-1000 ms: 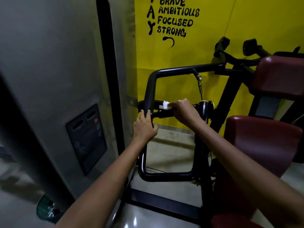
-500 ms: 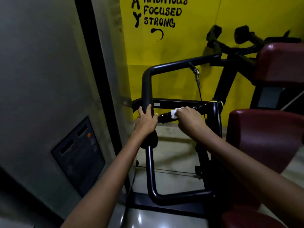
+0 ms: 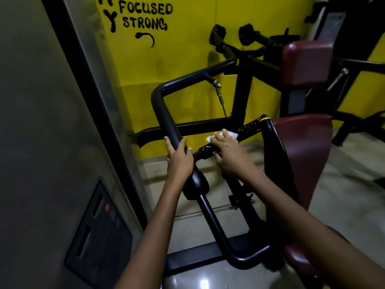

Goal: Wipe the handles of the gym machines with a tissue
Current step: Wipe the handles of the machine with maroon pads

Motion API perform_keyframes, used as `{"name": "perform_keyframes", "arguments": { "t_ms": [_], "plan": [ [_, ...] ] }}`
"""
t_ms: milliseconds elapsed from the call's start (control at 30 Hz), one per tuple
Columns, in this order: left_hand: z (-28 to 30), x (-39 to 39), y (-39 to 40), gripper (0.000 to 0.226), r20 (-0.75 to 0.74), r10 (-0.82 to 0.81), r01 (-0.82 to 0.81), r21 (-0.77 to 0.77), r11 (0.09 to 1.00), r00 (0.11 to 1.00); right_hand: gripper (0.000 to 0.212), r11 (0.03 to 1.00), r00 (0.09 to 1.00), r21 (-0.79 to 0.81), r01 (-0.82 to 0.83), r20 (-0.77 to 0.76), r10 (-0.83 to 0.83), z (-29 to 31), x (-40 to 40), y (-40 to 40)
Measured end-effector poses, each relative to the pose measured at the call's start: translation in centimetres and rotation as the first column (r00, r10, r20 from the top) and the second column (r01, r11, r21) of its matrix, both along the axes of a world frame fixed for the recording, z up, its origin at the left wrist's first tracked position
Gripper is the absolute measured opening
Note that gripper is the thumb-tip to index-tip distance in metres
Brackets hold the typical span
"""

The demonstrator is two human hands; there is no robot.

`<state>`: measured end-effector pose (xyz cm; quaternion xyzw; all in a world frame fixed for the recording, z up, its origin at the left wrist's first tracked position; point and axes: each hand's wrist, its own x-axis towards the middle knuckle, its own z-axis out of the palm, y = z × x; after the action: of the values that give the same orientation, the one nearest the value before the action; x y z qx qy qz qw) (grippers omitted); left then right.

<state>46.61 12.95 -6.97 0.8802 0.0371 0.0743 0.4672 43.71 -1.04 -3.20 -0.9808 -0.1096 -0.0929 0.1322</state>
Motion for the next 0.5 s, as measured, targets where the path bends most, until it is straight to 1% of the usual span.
{"name": "perform_keyframes", "arguments": {
  "t_ms": [100, 167, 267, 333, 433, 500],
  "plan": [
    [-0.2, -0.2, 0.1, 0.042, 0.012, -0.002, 0.002, 0.001, 1.0, 1.0, 0.063, 0.996, 0.993, -0.001, -0.088, -0.084, 0.088, -0.9, -1.1, 0.5],
    [-0.1, -0.3, 0.0, 0.043, 0.005, -0.003, 0.003, 0.01, 1.0, 1.0, 0.07, 0.993, 0.99, -0.038, -0.11, -0.091, 0.106, -1.5, -1.9, -0.2],
    [0.1, -0.4, 0.0, 0.043, -0.003, 0.004, -0.004, 0.028, 1.0, 1.0, 0.069, 0.99, 0.998, -0.129, -0.047, -0.051, 0.041, -1.6, -1.4, -0.8],
    [0.0, -0.4, 0.1, 0.043, 0.003, 0.007, -0.007, 0.039, 0.999, 1.0, 0.071, 0.987, 0.998, -0.162, -0.023, -0.055, 0.014, -1.5, -1.0, 0.0],
    [0.1, -0.5, 0.0, 0.043, 0.0, 0.002, -0.002, 0.058, 0.998, 1.0, 0.079, 0.979, 0.994, -0.186, -0.083, -0.084, 0.069, -2.2, -1.6, 1.0],
    [0.2, -0.6, 0.1, 0.043, 0.002, -0.007, 0.007, 0.062, 0.998, 1.0, 0.077, 0.979, 0.993, -0.176, -0.1, -0.081, 0.087, -2.5, -2.2, 0.6]
  ]
}}
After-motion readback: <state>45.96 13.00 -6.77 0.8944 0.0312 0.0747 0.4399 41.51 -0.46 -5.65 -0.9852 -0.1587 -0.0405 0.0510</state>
